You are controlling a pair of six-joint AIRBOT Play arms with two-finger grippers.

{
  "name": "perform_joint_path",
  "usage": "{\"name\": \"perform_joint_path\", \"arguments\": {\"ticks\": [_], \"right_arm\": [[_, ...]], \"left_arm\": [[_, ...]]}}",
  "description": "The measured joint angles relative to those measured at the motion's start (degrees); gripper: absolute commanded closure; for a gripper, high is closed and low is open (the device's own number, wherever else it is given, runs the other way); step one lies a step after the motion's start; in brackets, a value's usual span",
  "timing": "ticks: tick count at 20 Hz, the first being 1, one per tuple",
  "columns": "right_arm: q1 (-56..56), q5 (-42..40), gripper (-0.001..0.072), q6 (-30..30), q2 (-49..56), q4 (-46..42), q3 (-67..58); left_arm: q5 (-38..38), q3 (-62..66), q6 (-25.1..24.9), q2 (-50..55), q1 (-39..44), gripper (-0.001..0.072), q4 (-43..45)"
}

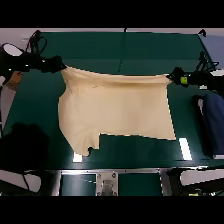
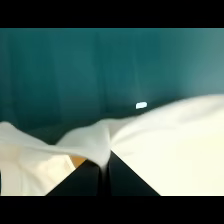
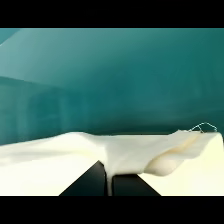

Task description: Fold the shirts.

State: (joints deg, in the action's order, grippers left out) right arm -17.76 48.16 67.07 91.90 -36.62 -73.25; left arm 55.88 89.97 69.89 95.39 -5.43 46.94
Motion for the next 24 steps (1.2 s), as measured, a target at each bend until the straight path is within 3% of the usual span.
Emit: {"name": "perform_joint_path", "arguments": {"ticks": [8,14,18,24], "right_arm": [[0.59,-1.51,0.0694,-0.02,9.42,4.15,-14.47],[0.83,-2.67,0.0695,-0.04,11.52,4.94,-17.16],[0.81,-0.13,0.0695,-0.02,12.41,3.58,-17.49],[-0.24,11.43,0.0696,5.66,12.74,-10.67,-16.68]], "left_arm": [[-12.79,0.44,-0.83,2.29,0.04,0.0683,-7.3],[-15.58,2.67,-2.12,2.56,0.04,0.0683,-8.87],[-12.39,3.02,-2.29,2.82,0.0,0.0683,-5.22],[-0.24,2.08,-0.61,2.89,0.0,0.0683,4.22]]}}
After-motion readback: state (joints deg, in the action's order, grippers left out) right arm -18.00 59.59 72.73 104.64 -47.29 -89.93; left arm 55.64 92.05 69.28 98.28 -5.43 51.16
